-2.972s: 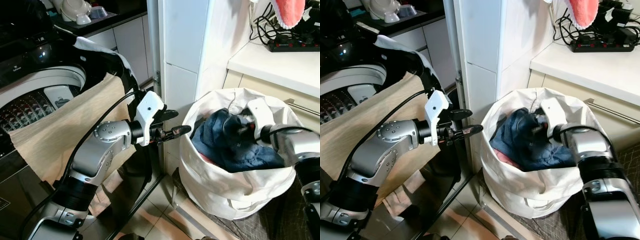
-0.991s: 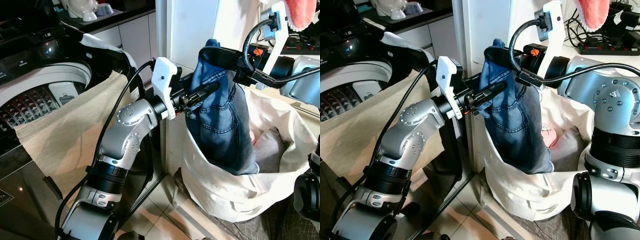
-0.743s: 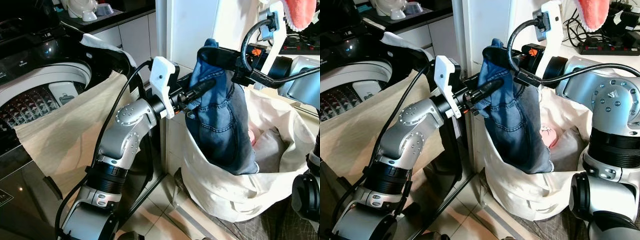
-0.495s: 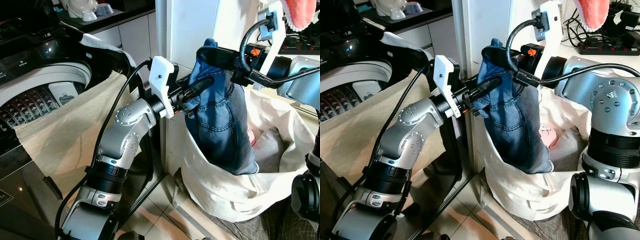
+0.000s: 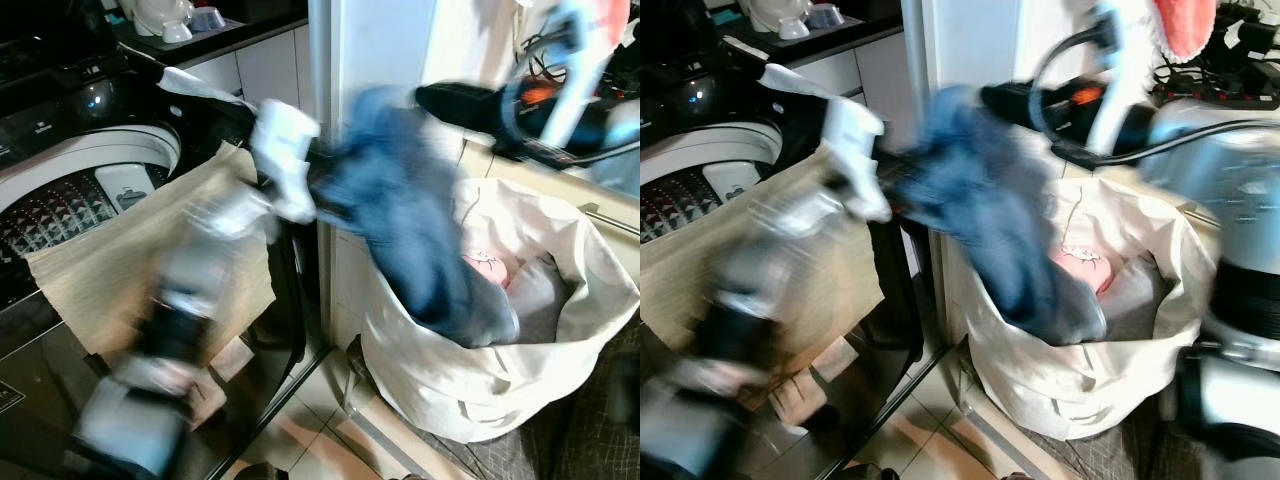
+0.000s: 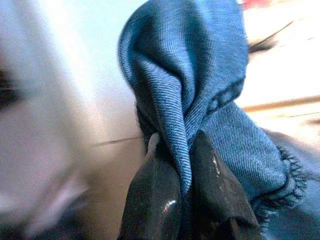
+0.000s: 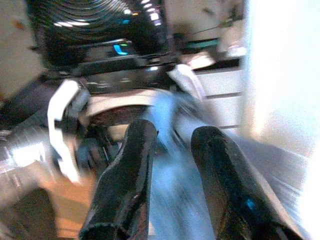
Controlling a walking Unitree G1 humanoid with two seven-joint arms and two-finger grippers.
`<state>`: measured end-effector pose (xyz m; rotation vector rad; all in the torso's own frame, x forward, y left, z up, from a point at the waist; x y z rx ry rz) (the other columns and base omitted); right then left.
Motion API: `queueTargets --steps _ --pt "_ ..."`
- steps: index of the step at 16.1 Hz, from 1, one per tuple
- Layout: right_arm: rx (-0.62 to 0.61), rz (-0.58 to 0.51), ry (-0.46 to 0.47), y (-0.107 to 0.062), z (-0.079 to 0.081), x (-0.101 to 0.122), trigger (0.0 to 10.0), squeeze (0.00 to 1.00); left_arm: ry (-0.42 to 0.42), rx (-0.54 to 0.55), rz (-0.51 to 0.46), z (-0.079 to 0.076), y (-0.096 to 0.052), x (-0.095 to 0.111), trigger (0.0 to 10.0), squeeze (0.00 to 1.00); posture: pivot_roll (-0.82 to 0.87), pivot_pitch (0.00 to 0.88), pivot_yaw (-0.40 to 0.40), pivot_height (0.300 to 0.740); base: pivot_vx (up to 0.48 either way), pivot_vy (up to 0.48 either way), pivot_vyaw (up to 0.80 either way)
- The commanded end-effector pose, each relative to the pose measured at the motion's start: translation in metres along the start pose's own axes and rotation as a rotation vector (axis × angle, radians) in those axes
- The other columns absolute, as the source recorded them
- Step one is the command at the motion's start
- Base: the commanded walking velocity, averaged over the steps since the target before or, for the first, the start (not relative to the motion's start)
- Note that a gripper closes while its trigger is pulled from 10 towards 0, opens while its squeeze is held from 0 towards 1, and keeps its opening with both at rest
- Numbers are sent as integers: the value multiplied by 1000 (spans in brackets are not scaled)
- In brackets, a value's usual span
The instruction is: Clothes washing
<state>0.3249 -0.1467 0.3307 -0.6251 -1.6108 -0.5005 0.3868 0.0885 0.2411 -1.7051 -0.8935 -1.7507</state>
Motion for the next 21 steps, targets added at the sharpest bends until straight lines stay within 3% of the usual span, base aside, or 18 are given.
queueTargets --steps 1,3,5,7,9,10,12,13,14,15,16,17,18,19,21 --pt "10 -13 -42 -3 3 4 10000 0 173 177 -37 39 -7 40 0 0 -77 0 52 740 0 0 0" --pt "37 27 -92 -3 10 -1 10000 0 378 468 -67 95 -30 86 0 0 -73 0 52 740 0 0 0" --pt "76 68 -105 6 21 -15 10000 0 527 728 -107 137 -55 122 0 0 -68 0 49 740 0 0 0" --pt "52 117 -94 20 21 -33 10000 0 583 874 -87 159 -67 127 0 0 -67 0 49 740 0 0 0" --pt "45 154 -90 25 23 -45 10000 0 573 920 -46 168 -69 115 0 0 -66 0 50 740 0 0 0" --pt "81 172 -77 31 35 -54 10000 0 616 980 24 176 -73 98 0 0 -71 0 51 740 0 0 0" --pt "131 172 -65 37 51 -60 10000 0 744 1072 64 183 -81 90 0 0 -90 0 54 740 0 0 0" --pt "157 174 -61 40 60 -63 10000 0 846 1140 50 186 -89 99 0 0 -89 0 50 740 0 0 0" --pt "165 174 -56 41 63 -64 10000 0 818 1153 90 191 -93 92 0 0 -87 0 49 740 0 0 0" --pt "167 175 -54 42 65 -65 10000 0 687 1047 339 196 -93 44 0 0 -88 0 49 740 0 0 0" --pt "171 174 -53 43 66 -66 10000 0 617 1022 434 196 -97 20 8588 0 -90 0 53 740 0 0 0" --pt "176 172 -53 44 69 -65 10000 0 432 1013 495 194 -103 -11 10000 0 -95 0 58 740 0 0 0" --pt "175 171 -57 45 71 -65 10000 0 346 1017 516 193 -106 -24 10000 78 -99 0 59 740 0 0 0" --pt "175 170 -60 44 71 -64 10000 0 326 1020 523 192 -107 -27 10000 1000 -99 0 59 740 0 0 0" --pt "176 170 -65 44 72 -64 10000 0 246 1037 471 193 -105 -20 10000 1000 -95 0 59 740 0 0 0"
Point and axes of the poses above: a point about 5 cm out from each wrist's last joint towards the gripper, its own y axis pointing out of the wrist towards the gripper, its own x axis along the axis of the wrist's last joint, z = x × y, the point moved 4 cm from there along y, pointing out of the wrist towards the gripper, and after that the axes turned 12 degrees about -y, right-handed, at the moved point
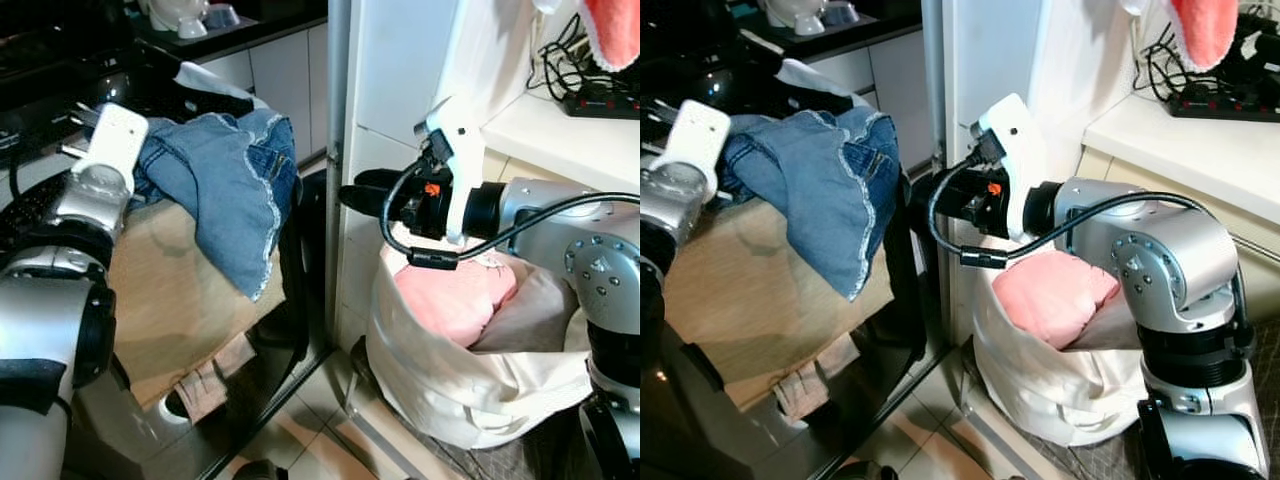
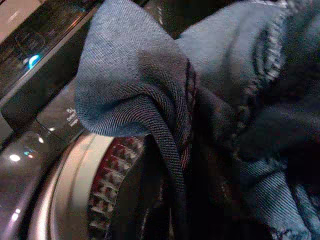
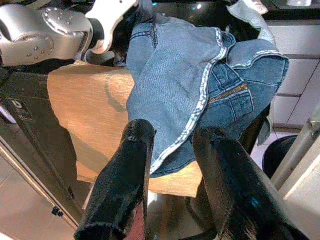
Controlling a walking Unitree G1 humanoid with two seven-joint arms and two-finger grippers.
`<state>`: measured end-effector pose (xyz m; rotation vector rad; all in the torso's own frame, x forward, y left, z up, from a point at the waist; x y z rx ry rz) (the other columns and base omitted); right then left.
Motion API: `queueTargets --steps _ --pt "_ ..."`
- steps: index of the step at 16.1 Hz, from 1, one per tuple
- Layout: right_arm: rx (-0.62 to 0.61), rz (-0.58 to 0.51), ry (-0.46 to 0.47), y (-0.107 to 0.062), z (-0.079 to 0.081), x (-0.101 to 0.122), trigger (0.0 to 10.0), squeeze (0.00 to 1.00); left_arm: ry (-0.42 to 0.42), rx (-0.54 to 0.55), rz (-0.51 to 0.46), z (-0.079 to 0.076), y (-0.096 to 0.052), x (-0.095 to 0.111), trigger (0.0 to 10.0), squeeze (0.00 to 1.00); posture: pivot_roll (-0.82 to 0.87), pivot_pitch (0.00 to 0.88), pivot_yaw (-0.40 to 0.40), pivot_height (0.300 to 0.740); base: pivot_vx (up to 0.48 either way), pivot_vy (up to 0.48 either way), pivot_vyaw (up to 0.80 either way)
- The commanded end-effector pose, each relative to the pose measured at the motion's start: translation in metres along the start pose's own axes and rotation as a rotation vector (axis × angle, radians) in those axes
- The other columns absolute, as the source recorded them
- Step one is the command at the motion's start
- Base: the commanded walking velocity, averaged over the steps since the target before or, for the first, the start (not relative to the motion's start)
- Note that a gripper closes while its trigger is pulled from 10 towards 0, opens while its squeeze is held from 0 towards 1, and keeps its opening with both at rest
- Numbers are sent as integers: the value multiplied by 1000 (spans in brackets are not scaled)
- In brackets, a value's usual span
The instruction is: Clothes washing
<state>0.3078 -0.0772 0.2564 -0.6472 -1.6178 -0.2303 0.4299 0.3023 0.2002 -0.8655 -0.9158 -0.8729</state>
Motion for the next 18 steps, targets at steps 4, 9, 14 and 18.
queueTargets --steps 4,9,14,18 --pt "11 4 -12 2 4 2 10000 0 -74 30 -68 14 -2 30 10000 1000 -86 0 56 740 0 0 0" --pt "-6 1 -15 0 -1 3 10000 0 -32 78 -103 27 -3 40 10000 1000 -83 0 58 740 0 0 0" --pt "-23 0 -16 -1 -3 4 10000 0 -361 92 -395 38 -18 107 10000 0 -87 0 61 740 0 0 0" --pt "-14 23 -21 -4 1 -1 10000 0 -238 -921 -385 -103 -58 123 10000 0 -91 0 65 740 0 0 0"
Point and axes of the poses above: a point about 5 cm out from each wrist's last joint towards the gripper, its own y axis pointing out of the wrist towards the gripper, its own x axis along the axis of the wrist's last joint, z = x × y, the point moved 4 cm from there along y, pointing out of the wrist towards the gripper, and after that the axes turned 12 degrees about -y, right-handed, at the moved point
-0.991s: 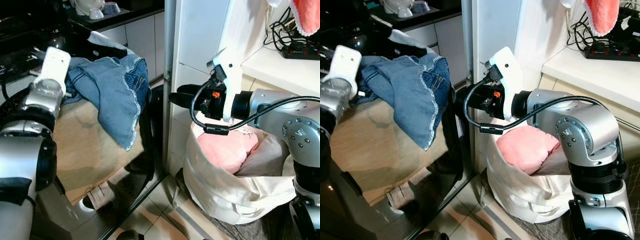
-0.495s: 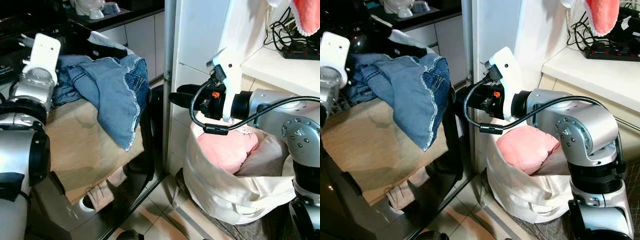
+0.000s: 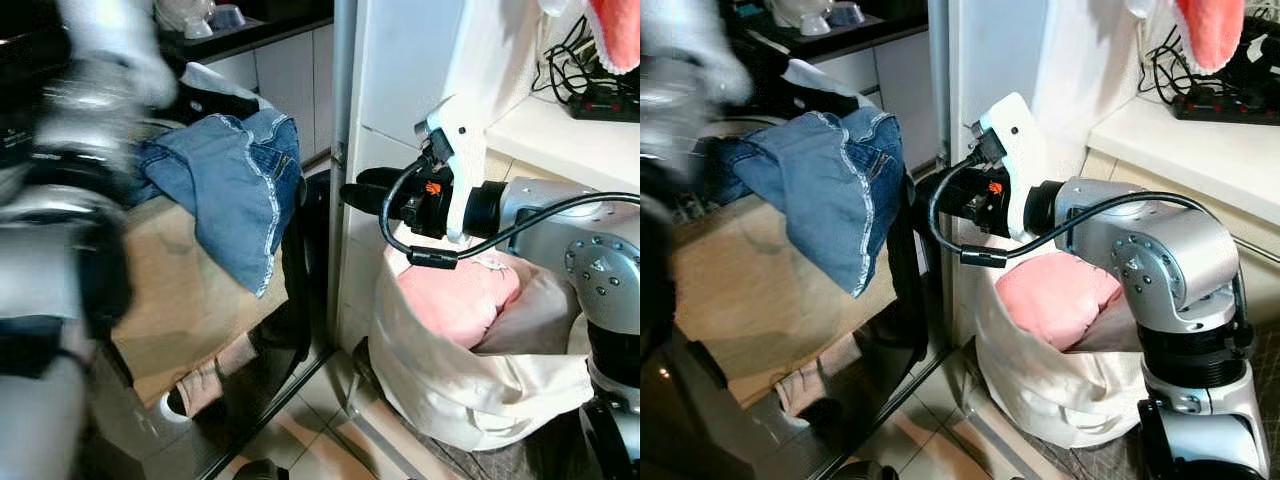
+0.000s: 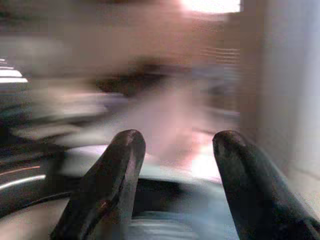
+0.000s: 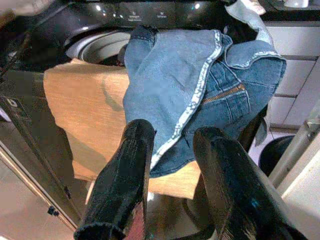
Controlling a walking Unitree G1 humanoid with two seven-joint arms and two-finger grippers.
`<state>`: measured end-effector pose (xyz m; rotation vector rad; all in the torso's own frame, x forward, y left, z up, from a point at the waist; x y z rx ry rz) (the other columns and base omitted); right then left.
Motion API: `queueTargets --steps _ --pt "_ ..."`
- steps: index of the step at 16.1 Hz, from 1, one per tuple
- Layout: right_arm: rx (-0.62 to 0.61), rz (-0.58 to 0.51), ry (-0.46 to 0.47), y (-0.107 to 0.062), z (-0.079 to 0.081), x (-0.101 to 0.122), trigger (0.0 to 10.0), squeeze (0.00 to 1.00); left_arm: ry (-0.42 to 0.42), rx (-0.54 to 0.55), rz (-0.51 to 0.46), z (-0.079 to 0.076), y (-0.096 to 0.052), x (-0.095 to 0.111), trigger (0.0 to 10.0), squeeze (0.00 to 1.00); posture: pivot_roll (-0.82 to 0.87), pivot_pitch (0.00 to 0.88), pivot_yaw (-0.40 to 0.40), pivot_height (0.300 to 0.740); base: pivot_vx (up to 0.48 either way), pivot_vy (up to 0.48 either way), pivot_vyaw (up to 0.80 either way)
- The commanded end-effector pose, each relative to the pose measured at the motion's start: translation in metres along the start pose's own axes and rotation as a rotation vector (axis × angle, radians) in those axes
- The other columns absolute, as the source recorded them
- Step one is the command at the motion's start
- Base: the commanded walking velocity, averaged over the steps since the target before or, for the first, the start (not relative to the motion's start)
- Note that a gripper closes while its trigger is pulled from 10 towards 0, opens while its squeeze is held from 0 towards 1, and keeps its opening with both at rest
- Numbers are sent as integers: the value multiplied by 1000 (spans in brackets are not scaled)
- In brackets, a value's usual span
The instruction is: Clothes washing
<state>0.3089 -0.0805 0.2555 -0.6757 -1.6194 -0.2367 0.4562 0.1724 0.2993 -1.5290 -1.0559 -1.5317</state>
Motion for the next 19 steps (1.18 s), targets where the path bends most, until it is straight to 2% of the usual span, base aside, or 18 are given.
queueTargets --steps 1,2,3,6,7,8,9,10,11,12,13,14,15,16,17,18,19 --pt "9 13 -16 -2 4 -1 10000 0 31 -250 127 -28 -1 -24 10000 0 -91 0 65 740 0 0 0" --pt "11 19 -19 -2 4 -2 10000 0 56 -336 221 -40 -2 -47 10000 0 -90 0 64 740 0 0 0" --pt "12 22 -22 -2 4 -2 10000 0 86 -361 312 -48 -4 -74 10000 0 -90 0 64 740 0 0 0" --pt "15 24 -28 -2 5 -2 10000 0 150 -359 428 -52 -8 -102 10000 0 -95 0 64 740 0 0 0" --pt "17 29 -36 -2 6 -2 10000 0 269 -247 517 -33 -13 -114 10000 0 -98 0 66 740 0 0 0" --pt "18 31 -39 -3 6 -2 10000 0 304 -202 542 -25 -15 -116 10000 0 -98 0 66 740 0 0 0" --pt "18 34 -43 -3 7 -2 10000 0 412 -51 626 4 -24 -115 10000 0 -98 0 67 740 0 0 0" --pt "18 38 -46 -4 7 -2 10000 0 540 104 735 40 -42 -109 10000 0 -96 0 66 740 0 0 0" --pt "17 39 -47 -4 6 -3 10000 0 591 145 795 53 -51 -107 10000 0 -96 0 66 740 0 0 0" --pt "17 40 -48 -5 6 -3 10000 0 621 162 814 58 -54 -105 10000 0 -96 0 66 740 0 0 0" --pt "15 42 -51 -5 6 -3 10000 0 684 263 787 73 -58 -90 10000 0 -91 0 63 740 0 0 0" --pt "14 43 -52 -4 5 -3 10000 0 744 395 720 88 -60 -68 10000 0 -87 0 60 740 0 0 0" --pt "13 43 -53 -4 5 -2 10000 0 768 455 687 94 -62 -59 10000 0 -85 0 57 740 0 0 0" --pt "11 43 -54 -3 4 -2 10000 0 859 597 602 108 -68 -36 10000 0 -82 0 56 740 0 0 0" --pt "9 43 -55 -2 3 -2 10000 0 971 740 460 117 -73 -6 10000 0 -83 0 57 740 0 0 0" --pt "8 43 -55 -2 3 -2 10000 0 1007 784 402 119 -74 4 10000 0 -83 0 57 740 0 0 0" --pt "2 42 -55 -2 2 -2 10000 0 1017 843 290 118 -74 24 10000 0 -88 0 61 740 0 0 0"
Point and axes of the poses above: a point about 5 cm out from each wrist's last joint towards the gripper, its own y axis pointing out of the wrist towards the gripper, its own x axis along the axis of the wrist's last joint, z = x × y, the point moved 4 cm from there along y, pointing out of the wrist towards the gripper, and after that the axes turned 12 degrees about -y, right-handed, at the moved point
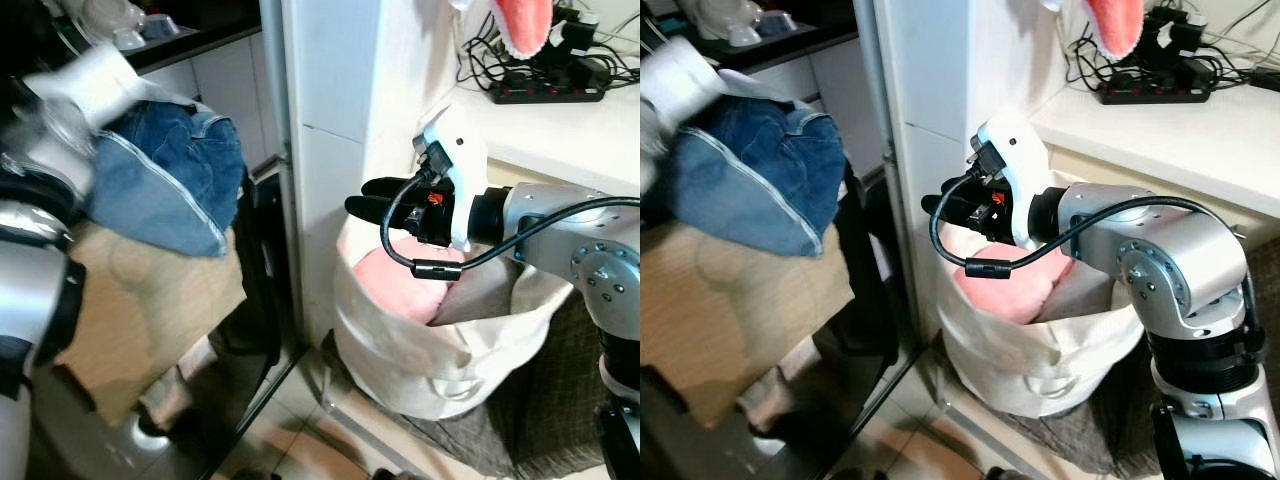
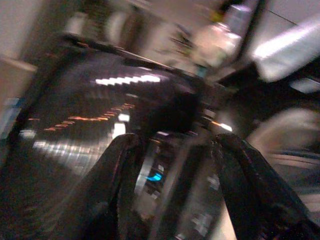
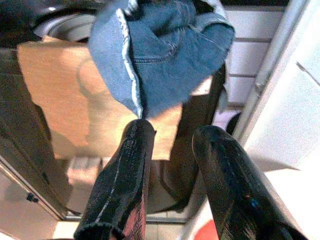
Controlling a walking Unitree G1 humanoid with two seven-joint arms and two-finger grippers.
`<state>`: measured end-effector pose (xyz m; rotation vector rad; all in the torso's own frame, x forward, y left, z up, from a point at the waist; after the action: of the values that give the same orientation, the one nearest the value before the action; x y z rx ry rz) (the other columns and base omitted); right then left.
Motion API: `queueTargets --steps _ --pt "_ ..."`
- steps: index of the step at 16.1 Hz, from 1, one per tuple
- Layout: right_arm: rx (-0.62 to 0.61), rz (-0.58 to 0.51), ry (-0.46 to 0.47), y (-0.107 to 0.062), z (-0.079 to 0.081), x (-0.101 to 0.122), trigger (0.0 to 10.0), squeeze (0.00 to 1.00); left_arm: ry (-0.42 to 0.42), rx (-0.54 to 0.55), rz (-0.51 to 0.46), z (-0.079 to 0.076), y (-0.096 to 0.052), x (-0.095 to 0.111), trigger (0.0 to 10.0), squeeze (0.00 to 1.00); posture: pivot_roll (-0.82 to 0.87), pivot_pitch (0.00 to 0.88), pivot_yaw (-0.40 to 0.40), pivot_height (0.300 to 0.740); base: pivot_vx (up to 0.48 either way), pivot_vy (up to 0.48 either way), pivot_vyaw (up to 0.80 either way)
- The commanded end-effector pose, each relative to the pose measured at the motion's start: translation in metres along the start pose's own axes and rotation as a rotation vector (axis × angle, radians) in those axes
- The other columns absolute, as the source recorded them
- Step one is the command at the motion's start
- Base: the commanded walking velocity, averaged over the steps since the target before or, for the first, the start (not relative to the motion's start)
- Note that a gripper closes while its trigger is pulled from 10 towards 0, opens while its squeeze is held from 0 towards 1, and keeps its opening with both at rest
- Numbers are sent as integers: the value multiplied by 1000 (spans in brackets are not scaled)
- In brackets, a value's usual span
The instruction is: Clothes washing
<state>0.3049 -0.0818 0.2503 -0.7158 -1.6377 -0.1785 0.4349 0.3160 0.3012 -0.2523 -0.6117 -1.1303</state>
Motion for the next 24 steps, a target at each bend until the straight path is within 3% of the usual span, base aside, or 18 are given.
queueTargets --steps 1,3,4,5,6,7,8,9,10,12,14,16,17,18,19,22,23,24 --pt "-13 -8 -15 -1 -2 3 10000 0 -26 82 -58 15 1 15 10000 0 -88 0 61 740 0 0 0" --pt "-24 -4 -12 -2 -4 2 10000 0 -22 149 -65 28 1 16 10000 0 -88 0 61 740 0 0 0" --pt "-30 0 -11 -3 -5 1 10000 0 47 191 -66 36 1 15 10000 0 -93 0 66 740 0 0 0" --pt "-34 -1 -10 -3 -5 1 10000 0 40 199 -90 38 0 18 10000 0 -91 0 64 740 0 0 0" --pt "-34 -4 -8 -4 -6 2 10000 0 -94 107 -107 25 1 24 10000 0 -89 0 61 740 0 0 0" --pt "-31 -6 -6 -4 -5 2 10000 0 -346 -97 -115 -5 -1 36 10000 0 -87 0 60 740 0 0 0" --pt "-23 -8 -4 -3 -4 3 10000 0 -661 -364 -144 -41 -9 58 10000 0 -87 0 59 740 0 0 0" --pt "-20 -7 -3 -2 -4 2 10000 0 -745 -497 -166 -57 -16 68 10000 0 -86 0 58 740 0 0 0" --pt "-16 0 -5 -2 -3 1 10000 0 -791 -728 -177 -86 -31 77 10000 0 -86 0 58 740 0 0 0" --pt "-8 6 -2 -2 0 -2 10000 0 -730 -1055 -169 -126 -58 73 10000 0 -89 0 57 740 0 0 0" --pt "-4 5 -2 -3 1 -2 10000 0 -669 -1174 -193 -136 -70 68 10000 0 -89 0 56 740 0 0 0" --pt "6 5 -4 -3 3 -2 10000 0 -548 -1330 -165 -153 -87 52 10000 0 -82 0 49 740 0 0 0" --pt "8 5 -6 -3 3 -2 10000 0 -508 -1359 -152 -157 -91 47 10000 0 -81 0 48 740 0 0 0" --pt "9 8 -11 -2 3 -2 10000 0 -358 -1273 -110 -163 -86 32 10000 0 -81 0 48 740 0 0 0" --pt "9 7 -14 -1 3 -2 10000 0 -219 -1033 -103 -151 -65 23 10000 0 -81 0 47 740 0 0 0" --pt "6 4 -17 -2 2 -1 10000 0 -121 -712 -130 -107 -35 27 10000 0 -80 0 47 740 0 0 0" --pt "0 2 -19 -3 1 0 10000 0 -89 -530 -109 -73 -20 25 10000 0 -77 0 46 740 0 0 0" --pt "-4 1 -20 -3 0 0 10000 0 -63 -403 -80 -51 -12 18 10000 0 -77 0 46 740 0 0 0"
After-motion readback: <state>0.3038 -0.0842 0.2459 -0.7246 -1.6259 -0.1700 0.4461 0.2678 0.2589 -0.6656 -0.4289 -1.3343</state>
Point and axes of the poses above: a point about 5 cm out from each wrist's last joint towards the gripper, its own y axis pointing out of the wrist towards the gripper, its own x axis along the axis of the wrist's last joint, z = x × y, the point moved 4 cm from there along y, pointing out of the wrist towards the gripper, and after that the axes turned 12 degrees about -y, right-handed, at the moved point
